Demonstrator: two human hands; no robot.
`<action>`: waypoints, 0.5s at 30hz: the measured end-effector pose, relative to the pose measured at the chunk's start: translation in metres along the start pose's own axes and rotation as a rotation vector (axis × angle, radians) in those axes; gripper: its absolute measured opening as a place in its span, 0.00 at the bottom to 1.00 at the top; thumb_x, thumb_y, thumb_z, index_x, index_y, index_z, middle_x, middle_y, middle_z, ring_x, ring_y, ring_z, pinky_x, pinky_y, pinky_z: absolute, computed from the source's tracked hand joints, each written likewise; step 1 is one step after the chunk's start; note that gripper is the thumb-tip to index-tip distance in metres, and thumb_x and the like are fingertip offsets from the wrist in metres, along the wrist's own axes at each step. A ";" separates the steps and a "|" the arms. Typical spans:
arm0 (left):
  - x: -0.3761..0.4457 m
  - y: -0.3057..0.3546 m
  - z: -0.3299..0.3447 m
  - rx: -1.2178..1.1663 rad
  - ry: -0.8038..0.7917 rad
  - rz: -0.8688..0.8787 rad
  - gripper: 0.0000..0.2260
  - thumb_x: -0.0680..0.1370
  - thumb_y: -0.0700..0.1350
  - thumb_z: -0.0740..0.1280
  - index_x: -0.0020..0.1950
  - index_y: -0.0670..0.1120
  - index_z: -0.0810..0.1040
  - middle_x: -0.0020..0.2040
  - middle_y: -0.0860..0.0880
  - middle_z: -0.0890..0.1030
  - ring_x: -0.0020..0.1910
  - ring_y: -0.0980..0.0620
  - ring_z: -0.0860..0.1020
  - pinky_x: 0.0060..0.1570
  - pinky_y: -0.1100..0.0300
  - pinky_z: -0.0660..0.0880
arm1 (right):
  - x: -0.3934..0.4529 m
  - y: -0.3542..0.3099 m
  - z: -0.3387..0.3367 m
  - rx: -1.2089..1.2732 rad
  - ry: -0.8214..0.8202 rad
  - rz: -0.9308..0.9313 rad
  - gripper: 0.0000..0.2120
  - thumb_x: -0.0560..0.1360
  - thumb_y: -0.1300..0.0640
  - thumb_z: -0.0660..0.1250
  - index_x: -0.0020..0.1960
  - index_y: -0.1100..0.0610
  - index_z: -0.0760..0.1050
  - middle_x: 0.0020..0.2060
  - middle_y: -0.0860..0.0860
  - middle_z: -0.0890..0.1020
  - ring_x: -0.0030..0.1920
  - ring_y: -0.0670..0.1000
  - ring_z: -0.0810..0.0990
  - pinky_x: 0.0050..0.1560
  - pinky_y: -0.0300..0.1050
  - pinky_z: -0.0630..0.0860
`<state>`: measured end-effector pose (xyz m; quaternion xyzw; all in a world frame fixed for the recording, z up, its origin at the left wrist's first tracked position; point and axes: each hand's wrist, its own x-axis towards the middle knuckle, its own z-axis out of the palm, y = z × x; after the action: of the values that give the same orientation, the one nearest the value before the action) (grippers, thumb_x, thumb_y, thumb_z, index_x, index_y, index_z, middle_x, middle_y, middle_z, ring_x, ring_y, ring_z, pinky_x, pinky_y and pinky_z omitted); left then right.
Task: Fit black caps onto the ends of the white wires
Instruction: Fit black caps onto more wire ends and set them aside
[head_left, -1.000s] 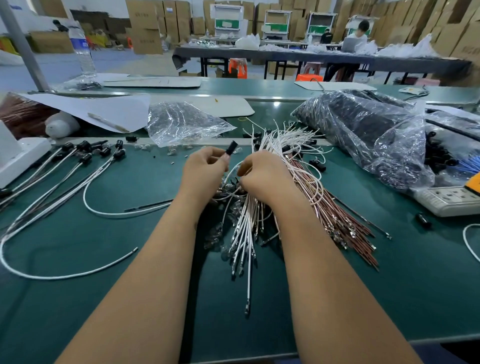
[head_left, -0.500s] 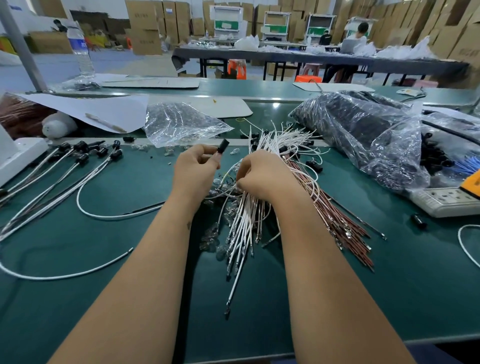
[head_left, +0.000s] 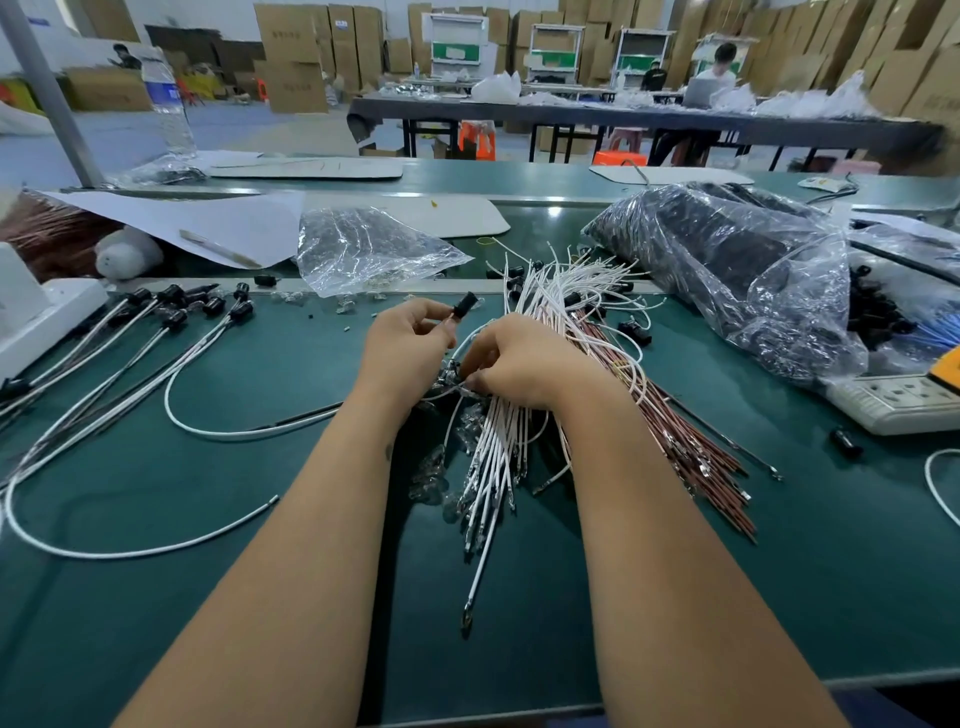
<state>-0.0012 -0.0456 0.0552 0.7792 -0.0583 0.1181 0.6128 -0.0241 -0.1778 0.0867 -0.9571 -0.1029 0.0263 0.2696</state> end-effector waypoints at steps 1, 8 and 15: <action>0.000 0.001 -0.001 -0.009 0.003 0.000 0.03 0.79 0.40 0.66 0.49 0.44 0.80 0.35 0.49 0.78 0.30 0.57 0.70 0.29 0.68 0.68 | 0.001 0.001 0.001 0.024 0.013 0.000 0.09 0.75 0.61 0.69 0.53 0.54 0.82 0.45 0.51 0.82 0.46 0.50 0.80 0.47 0.41 0.74; -0.003 0.003 -0.003 -0.066 -0.017 -0.009 0.05 0.78 0.42 0.67 0.42 0.50 0.79 0.34 0.51 0.78 0.25 0.61 0.69 0.26 0.68 0.67 | 0.005 0.008 0.002 0.583 0.449 0.055 0.04 0.78 0.64 0.64 0.50 0.56 0.72 0.42 0.52 0.79 0.30 0.44 0.82 0.29 0.34 0.74; -0.004 0.006 -0.004 -0.064 -0.056 -0.021 0.04 0.77 0.42 0.68 0.43 0.48 0.80 0.34 0.49 0.78 0.27 0.57 0.68 0.29 0.65 0.67 | 0.009 0.010 0.002 1.277 0.421 0.067 0.06 0.76 0.71 0.65 0.45 0.63 0.78 0.38 0.56 0.81 0.36 0.49 0.83 0.42 0.37 0.81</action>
<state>-0.0070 -0.0438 0.0604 0.7627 -0.0708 0.0880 0.6368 -0.0136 -0.1834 0.0792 -0.5971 0.0176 -0.0968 0.7961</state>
